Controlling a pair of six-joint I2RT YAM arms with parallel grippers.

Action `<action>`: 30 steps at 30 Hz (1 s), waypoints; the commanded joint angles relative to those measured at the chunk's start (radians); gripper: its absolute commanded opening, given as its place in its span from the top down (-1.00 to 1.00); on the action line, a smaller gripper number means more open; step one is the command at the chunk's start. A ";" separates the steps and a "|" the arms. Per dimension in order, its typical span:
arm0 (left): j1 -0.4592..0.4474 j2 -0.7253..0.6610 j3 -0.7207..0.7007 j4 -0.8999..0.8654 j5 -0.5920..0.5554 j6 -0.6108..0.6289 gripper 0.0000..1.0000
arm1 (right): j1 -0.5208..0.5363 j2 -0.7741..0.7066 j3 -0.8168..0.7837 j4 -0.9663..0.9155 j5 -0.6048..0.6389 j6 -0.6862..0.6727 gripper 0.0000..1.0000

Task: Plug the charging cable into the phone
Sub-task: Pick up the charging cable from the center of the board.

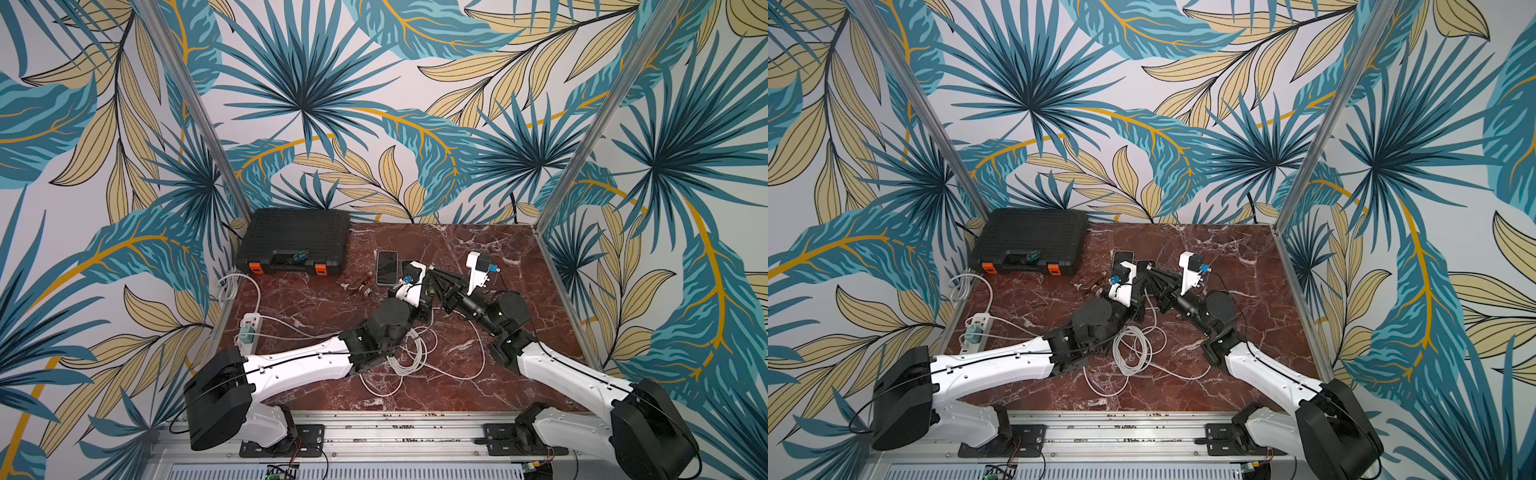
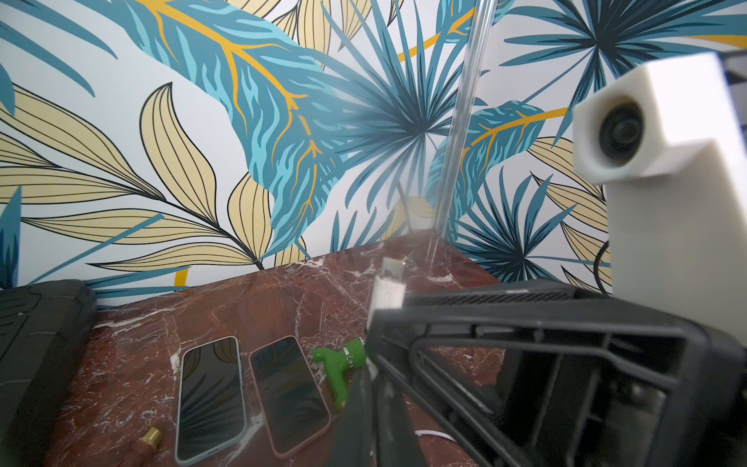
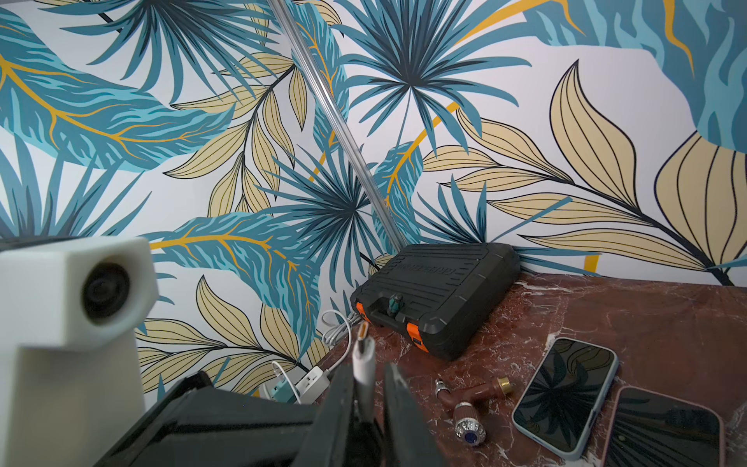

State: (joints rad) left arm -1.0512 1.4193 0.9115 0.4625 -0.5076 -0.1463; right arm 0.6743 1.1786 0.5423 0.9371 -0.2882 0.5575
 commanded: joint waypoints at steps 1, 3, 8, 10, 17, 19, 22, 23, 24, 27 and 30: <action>-0.002 0.009 0.008 0.031 0.018 -0.006 1.00 | 0.006 -0.005 -0.019 0.020 -0.005 -0.002 0.61; -0.003 0.010 0.007 0.032 0.022 -0.007 1.00 | 0.005 -0.003 -0.018 0.021 -0.005 -0.005 0.61; -0.003 0.012 0.006 0.036 0.026 -0.002 1.00 | 0.005 0.003 -0.015 0.024 -0.009 -0.007 0.63; -0.004 0.012 0.006 0.037 0.024 -0.002 1.00 | 0.006 0.006 -0.015 0.022 -0.012 -0.008 0.69; -0.003 0.014 0.010 0.036 0.020 -0.002 1.00 | 0.005 0.006 -0.016 0.014 -0.015 -0.014 0.70; -0.003 0.016 0.013 0.037 0.020 -0.004 1.00 | 0.005 0.006 -0.015 0.010 -0.016 -0.013 0.70; -0.003 0.018 0.019 0.033 0.020 -0.004 1.00 | 0.006 0.004 -0.012 -0.003 -0.018 -0.011 0.62; -0.002 0.018 0.020 0.031 0.018 -0.002 1.00 | 0.005 0.003 -0.012 -0.007 -0.019 -0.011 0.61; -0.002 0.017 0.021 0.031 0.017 -0.004 1.00 | 0.004 0.001 -0.014 -0.011 -0.019 -0.012 0.60; -0.003 0.018 0.021 0.028 0.014 -0.006 1.00 | 0.005 -0.012 -0.023 -0.009 -0.015 -0.013 0.60; -0.003 0.017 0.023 0.027 0.013 -0.009 1.00 | 0.005 -0.019 -0.028 -0.017 -0.008 -0.018 0.61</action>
State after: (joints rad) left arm -1.0515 1.4311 0.9115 0.4667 -0.4942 -0.1482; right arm 0.6739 1.1774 0.5381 0.9344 -0.2848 0.5564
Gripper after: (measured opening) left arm 0.061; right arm 0.196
